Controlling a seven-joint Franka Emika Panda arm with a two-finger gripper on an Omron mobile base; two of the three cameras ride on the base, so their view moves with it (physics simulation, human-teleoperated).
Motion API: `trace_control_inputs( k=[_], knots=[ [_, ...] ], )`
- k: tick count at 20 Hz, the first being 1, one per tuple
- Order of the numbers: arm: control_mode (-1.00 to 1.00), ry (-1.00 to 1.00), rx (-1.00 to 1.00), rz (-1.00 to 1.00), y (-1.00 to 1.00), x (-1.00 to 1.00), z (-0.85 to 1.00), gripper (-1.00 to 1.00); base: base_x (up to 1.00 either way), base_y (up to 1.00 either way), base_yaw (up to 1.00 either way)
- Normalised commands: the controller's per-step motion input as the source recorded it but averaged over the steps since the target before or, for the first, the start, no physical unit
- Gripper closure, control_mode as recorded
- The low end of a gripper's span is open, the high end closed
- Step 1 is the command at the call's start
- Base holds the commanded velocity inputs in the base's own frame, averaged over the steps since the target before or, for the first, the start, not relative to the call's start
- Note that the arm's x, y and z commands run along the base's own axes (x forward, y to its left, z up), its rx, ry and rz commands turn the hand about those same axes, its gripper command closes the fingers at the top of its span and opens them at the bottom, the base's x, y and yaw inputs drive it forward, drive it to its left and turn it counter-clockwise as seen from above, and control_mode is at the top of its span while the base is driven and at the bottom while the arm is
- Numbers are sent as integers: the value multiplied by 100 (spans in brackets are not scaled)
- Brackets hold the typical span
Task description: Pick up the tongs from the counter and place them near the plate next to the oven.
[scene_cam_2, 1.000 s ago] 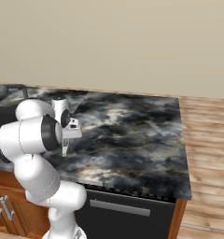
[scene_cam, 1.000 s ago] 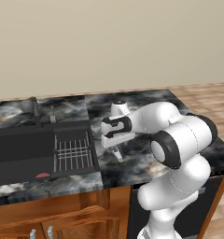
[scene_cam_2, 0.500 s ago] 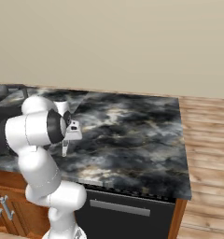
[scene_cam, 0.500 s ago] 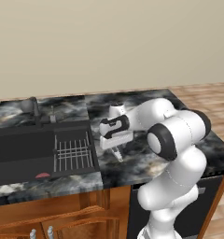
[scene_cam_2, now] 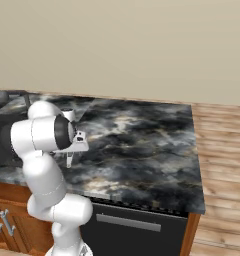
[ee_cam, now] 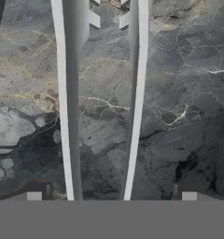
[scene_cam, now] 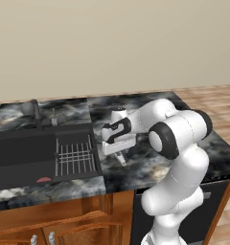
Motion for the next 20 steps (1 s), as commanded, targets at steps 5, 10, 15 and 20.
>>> trace_control_inputs(
  k=[5, 10, 15, 20],
  knots=[
    [-100, 0, 0, 0, 10, 3, -13, -100, 0, 0, 0],
    [-100, 0, 0, 0, 3, 1, -8, -100, 0, 0, 0],
    [-100, 0, 0, 0, 0, 0, -10, -100, 0, 0, 0],
    [-100, 0, 0, 0, 0, 0, -21, 100, 0, 0, 0]
  ],
)
